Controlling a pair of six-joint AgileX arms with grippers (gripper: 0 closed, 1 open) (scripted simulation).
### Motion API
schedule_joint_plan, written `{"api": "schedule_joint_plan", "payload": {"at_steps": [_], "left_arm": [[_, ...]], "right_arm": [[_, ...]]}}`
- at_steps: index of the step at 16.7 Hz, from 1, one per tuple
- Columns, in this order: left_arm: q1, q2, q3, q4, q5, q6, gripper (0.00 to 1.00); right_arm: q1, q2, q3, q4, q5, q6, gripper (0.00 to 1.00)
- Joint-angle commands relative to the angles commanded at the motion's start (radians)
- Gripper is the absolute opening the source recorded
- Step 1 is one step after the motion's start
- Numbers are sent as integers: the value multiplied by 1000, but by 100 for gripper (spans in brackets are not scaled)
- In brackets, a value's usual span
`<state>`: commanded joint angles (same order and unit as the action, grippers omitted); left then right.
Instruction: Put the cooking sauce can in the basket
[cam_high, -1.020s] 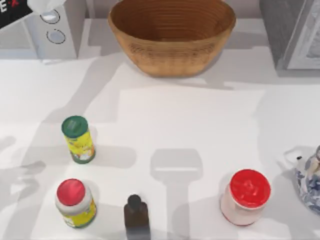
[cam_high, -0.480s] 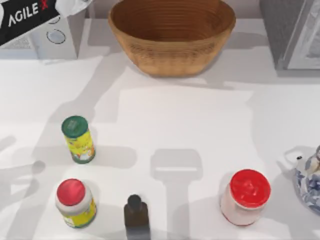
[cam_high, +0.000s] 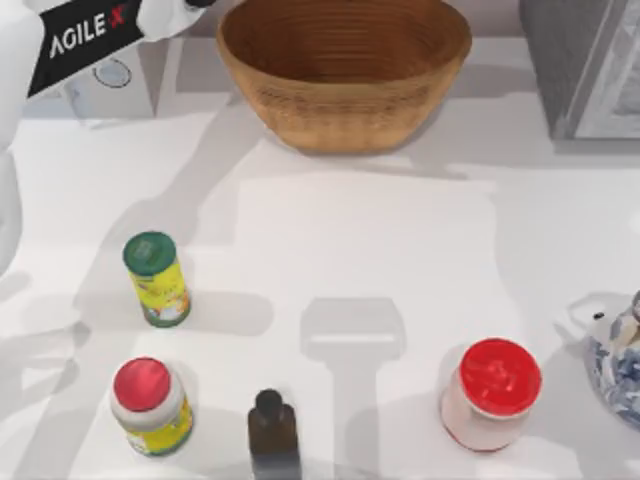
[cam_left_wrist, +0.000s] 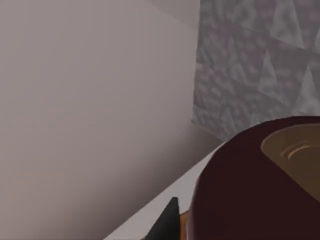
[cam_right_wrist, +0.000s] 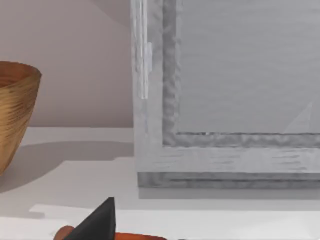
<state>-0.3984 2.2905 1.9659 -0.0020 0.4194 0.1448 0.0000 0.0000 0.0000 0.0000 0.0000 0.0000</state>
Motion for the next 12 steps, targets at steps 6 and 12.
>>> {"api": "schedule_joint_plan", "payload": {"at_steps": [6, 12], "left_arm": [[0, 0, 0, 0, 0, 0, 45], [0, 0, 0, 0, 0, 0, 90]], "right_arm": [[0, 0, 0, 0, 0, 0, 100], [0, 0, 0, 0, 0, 0, 100]]}}
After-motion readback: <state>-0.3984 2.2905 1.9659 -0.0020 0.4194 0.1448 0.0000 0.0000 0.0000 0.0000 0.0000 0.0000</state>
